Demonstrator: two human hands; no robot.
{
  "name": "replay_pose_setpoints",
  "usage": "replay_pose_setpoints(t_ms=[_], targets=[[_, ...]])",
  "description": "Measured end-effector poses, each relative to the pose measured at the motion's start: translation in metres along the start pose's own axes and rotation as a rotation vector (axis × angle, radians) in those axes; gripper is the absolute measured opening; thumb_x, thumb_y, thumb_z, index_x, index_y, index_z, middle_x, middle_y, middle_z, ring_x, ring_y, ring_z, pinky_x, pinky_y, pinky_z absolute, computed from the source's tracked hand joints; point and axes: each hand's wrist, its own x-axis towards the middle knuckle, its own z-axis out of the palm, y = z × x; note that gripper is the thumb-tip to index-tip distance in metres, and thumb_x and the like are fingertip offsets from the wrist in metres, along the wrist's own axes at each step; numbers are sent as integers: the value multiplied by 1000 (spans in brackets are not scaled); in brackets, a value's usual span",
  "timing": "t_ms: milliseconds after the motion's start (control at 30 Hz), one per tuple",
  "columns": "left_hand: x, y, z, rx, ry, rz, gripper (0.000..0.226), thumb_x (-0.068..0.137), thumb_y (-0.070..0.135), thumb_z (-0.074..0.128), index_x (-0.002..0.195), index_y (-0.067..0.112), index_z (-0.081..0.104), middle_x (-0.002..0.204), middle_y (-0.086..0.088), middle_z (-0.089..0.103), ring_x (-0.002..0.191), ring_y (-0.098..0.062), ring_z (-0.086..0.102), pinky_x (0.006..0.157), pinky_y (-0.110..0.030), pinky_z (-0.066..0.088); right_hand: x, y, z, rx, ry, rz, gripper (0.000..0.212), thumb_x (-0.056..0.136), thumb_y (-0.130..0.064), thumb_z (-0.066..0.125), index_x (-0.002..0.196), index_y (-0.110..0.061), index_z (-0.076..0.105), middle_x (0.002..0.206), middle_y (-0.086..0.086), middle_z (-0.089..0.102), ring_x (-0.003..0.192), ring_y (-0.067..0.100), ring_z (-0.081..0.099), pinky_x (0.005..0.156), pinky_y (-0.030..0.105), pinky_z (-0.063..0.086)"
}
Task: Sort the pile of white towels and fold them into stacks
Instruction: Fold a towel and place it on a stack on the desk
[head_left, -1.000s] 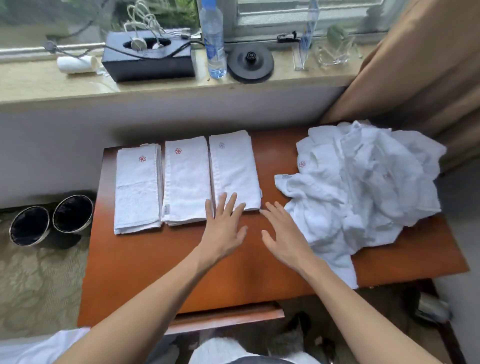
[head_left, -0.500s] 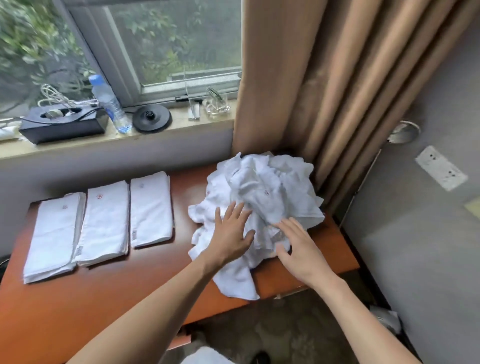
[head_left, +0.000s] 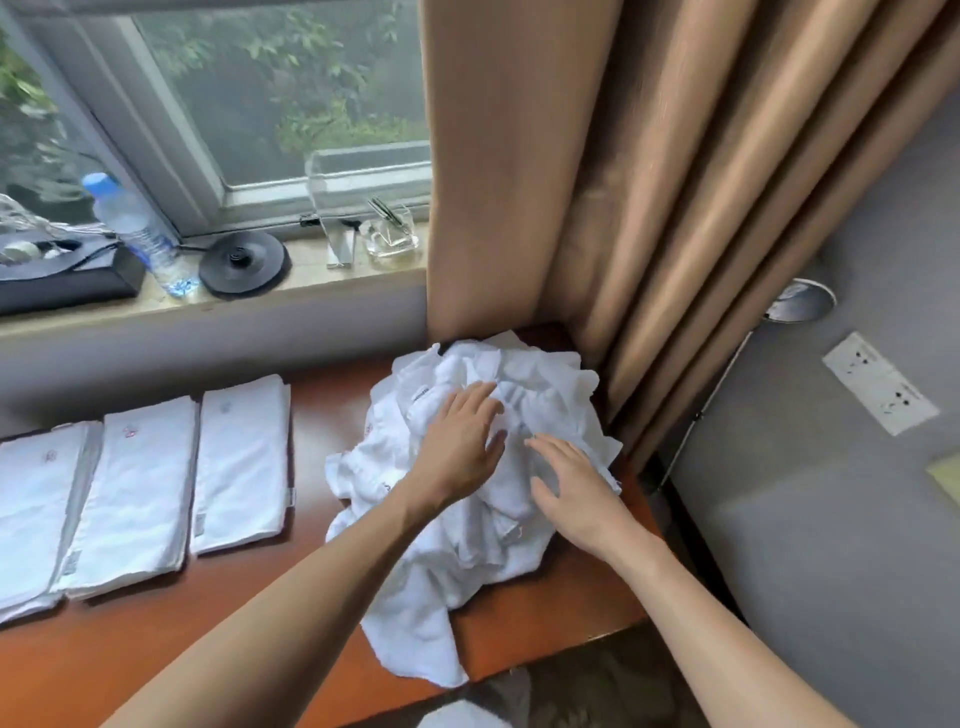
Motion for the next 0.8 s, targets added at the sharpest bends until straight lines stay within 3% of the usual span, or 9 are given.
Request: replay_pose_setpoints(t_ms=[133,267,333,433,533,667,800], targets=[[44,-16,18,74,-51,-29,30,101,36,54,118,11,56,135,-7,57,128,-28,51,110,-38,36,26,14,-11,30,-3,67,53,105,-21,52,156,-23,42,162,-9,36,151,5,25,122,22,18],[54,-5,48,114,-63,-337,46,99,58,45,103,13,56,107,-3,58,104,-27,54,91,-41,42,39,36,-25,-3,-36,107,51,104,-20,52,154,-21,44,158,-11,40,149,5,28,117,16,16],[52,2,53,110,-44,-418,38,98,50,48,101,13,55,105,-5,57,102,-31,53,88,-44,40,44,43,-30,1,-63,115,50,104,-20,51,154,-22,44,157,-11,40,148,5,28,117,17,18],[62,12,55,127,-56,-458,7,88,18,48,95,16,46,95,-4,52,94,-31,50,83,-45,37,62,48,-38,8,-90,91,50,103,-20,49,153,-25,43,156,-14,41,147,4,29,116,19,20],[69,17,51,-3,9,-458,23,78,2,46,93,18,42,86,0,48,85,-25,46,86,-45,31,81,56,-44,-11,-131,18,50,103,-18,50,153,-25,44,155,-14,42,146,6,31,116,21,24],[77,35,54,-3,112,-455,33,82,3,47,112,14,52,92,3,61,88,-22,56,99,-46,26,106,79,-67,-48,-233,-114,50,103,-18,51,152,-23,45,153,-10,44,145,8,34,115,19,24],[65,55,59,-100,152,-417,25,98,10,50,123,6,56,102,-5,68,92,-26,62,92,-37,39,120,82,-78,-19,-275,-204,48,104,-21,51,152,-25,45,153,-8,45,144,11,36,115,22,26]])
